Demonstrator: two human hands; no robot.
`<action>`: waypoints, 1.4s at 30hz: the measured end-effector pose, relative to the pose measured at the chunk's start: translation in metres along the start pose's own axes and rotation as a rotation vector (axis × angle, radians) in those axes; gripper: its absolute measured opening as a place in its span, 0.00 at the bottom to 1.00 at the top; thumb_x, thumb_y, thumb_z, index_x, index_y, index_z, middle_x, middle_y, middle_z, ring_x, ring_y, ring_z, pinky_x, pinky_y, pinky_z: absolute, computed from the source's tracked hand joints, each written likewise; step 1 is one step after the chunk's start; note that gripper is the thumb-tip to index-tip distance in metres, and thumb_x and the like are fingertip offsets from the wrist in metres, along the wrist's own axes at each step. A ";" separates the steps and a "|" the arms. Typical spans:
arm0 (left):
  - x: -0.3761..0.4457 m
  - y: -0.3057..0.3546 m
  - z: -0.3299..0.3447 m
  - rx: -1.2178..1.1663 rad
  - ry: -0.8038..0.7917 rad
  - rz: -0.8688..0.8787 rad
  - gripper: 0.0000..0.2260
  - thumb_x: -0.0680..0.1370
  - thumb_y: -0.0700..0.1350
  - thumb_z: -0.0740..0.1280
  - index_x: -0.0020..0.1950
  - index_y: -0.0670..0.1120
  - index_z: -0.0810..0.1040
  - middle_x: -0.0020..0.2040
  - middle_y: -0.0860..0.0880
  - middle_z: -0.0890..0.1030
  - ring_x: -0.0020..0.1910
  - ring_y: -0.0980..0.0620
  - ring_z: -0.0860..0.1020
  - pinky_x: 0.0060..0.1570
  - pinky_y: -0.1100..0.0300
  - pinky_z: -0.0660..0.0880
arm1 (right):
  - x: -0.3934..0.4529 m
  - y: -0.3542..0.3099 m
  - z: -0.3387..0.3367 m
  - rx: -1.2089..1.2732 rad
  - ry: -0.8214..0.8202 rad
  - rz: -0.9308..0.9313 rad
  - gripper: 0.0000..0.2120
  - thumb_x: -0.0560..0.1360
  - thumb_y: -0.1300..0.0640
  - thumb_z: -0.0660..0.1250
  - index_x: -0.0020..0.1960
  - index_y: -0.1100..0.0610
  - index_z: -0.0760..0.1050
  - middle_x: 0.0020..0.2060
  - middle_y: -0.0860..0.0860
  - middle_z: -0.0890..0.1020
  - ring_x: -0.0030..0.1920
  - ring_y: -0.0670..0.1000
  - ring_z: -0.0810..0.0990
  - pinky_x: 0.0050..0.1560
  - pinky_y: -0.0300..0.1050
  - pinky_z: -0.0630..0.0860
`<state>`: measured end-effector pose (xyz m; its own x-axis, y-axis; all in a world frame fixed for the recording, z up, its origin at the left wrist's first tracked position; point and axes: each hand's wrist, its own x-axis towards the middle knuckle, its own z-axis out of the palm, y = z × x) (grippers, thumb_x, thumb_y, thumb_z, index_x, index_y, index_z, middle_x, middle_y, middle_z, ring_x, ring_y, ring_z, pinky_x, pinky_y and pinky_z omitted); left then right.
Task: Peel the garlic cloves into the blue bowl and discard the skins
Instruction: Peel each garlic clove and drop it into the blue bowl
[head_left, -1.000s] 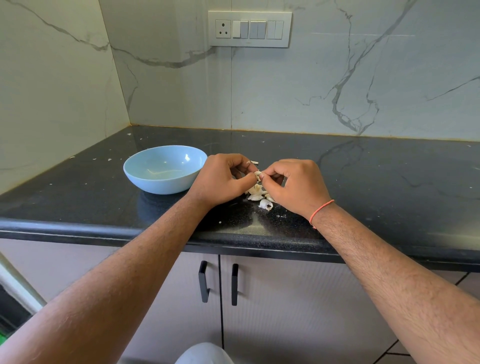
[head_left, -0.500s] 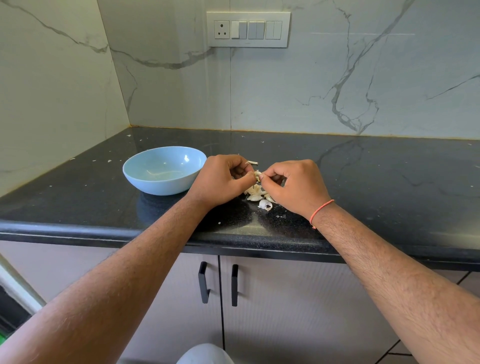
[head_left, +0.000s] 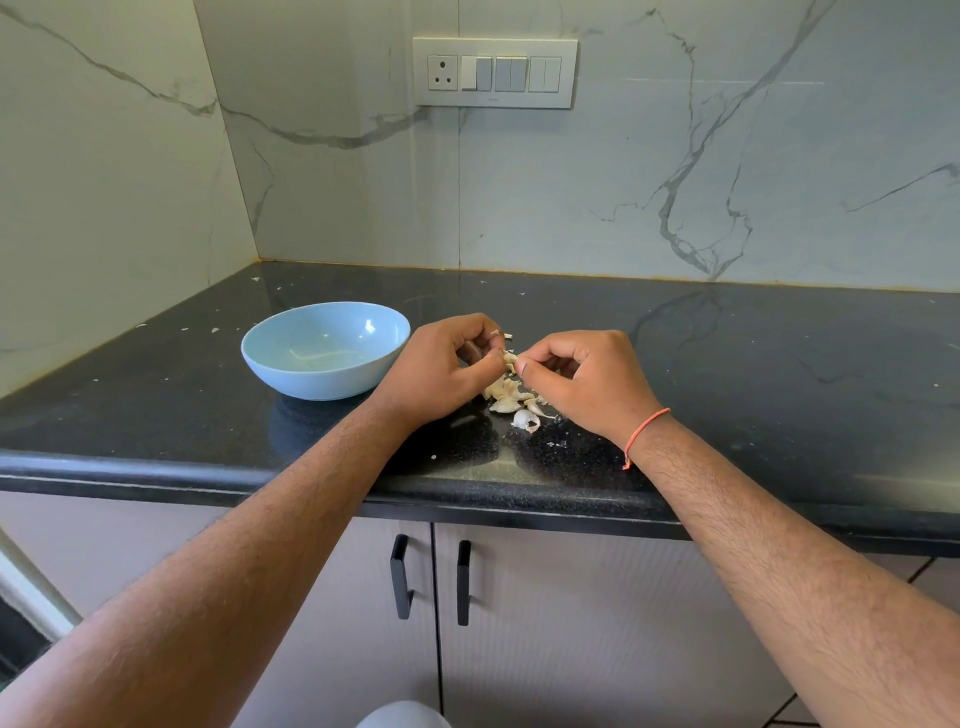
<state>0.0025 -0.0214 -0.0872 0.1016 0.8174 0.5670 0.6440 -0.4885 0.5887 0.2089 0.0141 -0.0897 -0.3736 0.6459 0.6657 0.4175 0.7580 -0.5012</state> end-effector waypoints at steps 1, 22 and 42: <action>0.000 0.000 0.000 0.002 -0.003 0.000 0.04 0.79 0.44 0.71 0.45 0.51 0.80 0.35 0.64 0.78 0.32 0.62 0.75 0.38 0.68 0.72 | 0.000 0.000 0.000 0.011 -0.010 0.007 0.04 0.75 0.58 0.76 0.42 0.52 0.88 0.33 0.37 0.84 0.34 0.40 0.82 0.37 0.27 0.71; 0.004 -0.009 0.002 -0.190 -0.036 -0.070 0.05 0.78 0.47 0.77 0.49 0.47 0.87 0.36 0.58 0.84 0.32 0.62 0.78 0.36 0.67 0.74 | 0.005 0.012 0.000 0.167 0.023 0.161 0.02 0.74 0.54 0.79 0.47 0.50 0.89 0.37 0.43 0.87 0.35 0.40 0.81 0.39 0.33 0.75; 0.004 -0.015 0.003 -0.150 -0.019 -0.072 0.02 0.79 0.43 0.75 0.49 0.48 0.84 0.39 0.58 0.84 0.33 0.58 0.79 0.38 0.65 0.77 | 0.004 0.011 -0.001 0.135 -0.008 0.155 0.02 0.73 0.52 0.80 0.44 0.49 0.88 0.36 0.43 0.87 0.37 0.50 0.83 0.40 0.39 0.79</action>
<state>-0.0045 -0.0100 -0.0953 0.0750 0.8569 0.5100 0.5302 -0.4675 0.7074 0.2125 0.0252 -0.0918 -0.3206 0.7559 0.5709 0.3554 0.6546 -0.6672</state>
